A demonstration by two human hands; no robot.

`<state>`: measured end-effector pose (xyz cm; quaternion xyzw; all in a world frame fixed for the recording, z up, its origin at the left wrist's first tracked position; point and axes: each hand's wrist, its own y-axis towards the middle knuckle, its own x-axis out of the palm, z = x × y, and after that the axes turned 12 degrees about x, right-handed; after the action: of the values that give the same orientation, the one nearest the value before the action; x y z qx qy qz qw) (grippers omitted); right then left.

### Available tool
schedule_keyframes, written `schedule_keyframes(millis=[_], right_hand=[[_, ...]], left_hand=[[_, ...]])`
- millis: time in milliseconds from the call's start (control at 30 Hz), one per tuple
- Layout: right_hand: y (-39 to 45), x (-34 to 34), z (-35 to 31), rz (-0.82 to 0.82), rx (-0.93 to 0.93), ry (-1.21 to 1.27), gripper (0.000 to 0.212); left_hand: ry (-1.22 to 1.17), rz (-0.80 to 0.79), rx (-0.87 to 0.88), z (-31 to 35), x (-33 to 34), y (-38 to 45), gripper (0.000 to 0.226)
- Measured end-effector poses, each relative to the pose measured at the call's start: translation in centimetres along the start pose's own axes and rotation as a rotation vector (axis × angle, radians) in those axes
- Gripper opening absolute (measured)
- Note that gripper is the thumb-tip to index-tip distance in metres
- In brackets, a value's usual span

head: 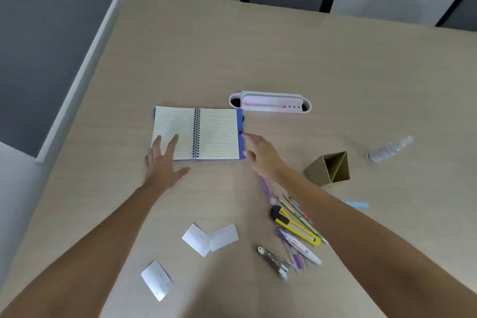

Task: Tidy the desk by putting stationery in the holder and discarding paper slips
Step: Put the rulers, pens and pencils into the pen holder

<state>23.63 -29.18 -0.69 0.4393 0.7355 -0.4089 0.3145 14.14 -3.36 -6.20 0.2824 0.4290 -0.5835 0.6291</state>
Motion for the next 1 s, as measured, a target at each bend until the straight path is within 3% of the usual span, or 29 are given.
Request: schedule_keyframes(millis=[100, 167, 333, 467, 667, 733, 867, 1000], right_hand=[[-5.2, -3.4, 4.2, 0.076, -0.093, 0.020, 0.030], [-8.9, -4.5, 8.0, 0.028, -0.110, 0.024, 0.023], [-14.7, -5.4, 19.7, 0.025, 0.065, -0.020, 0.019], [-14.6, -6.7, 25.2, 0.047, 0.207, -0.166, 0.024], [-11.5, -6.1, 26.7, -0.057, 0.220, -0.310, 0.041], [-11.0, -5.5, 27.0, -0.068, 0.231, -0.345, 0.039], [-10.4, -5.0, 27.8, -0.058, 0.263, -0.287, 0.020], [-10.1, -5.0, 28.2, -0.082, 0.261, -0.271, 0.015]], left_hand=[[-0.051, -0.009, 0.024, 3.6, 2.2, -2.5, 0.078], [-0.138, -0.029, 0.020, 6.6, 3.9, -4.1, 0.061], [-0.297, -0.080, 0.028, 15.6, 8.5, -7.5, 0.024], [-0.177, -0.074, 0.041, 19.9, 10.8, -6.3, 0.046], [-0.130, -0.205, -0.176, 21.3, 9.7, 0.5, 0.083], [-0.062, -0.296, -0.199, 21.1, 10.2, 1.5, 0.094], [0.043, -0.319, -0.171, 21.1, 10.8, 3.0, 0.117], [0.099, -0.406, -0.088, 20.2, 10.7, 4.6, 0.126]])
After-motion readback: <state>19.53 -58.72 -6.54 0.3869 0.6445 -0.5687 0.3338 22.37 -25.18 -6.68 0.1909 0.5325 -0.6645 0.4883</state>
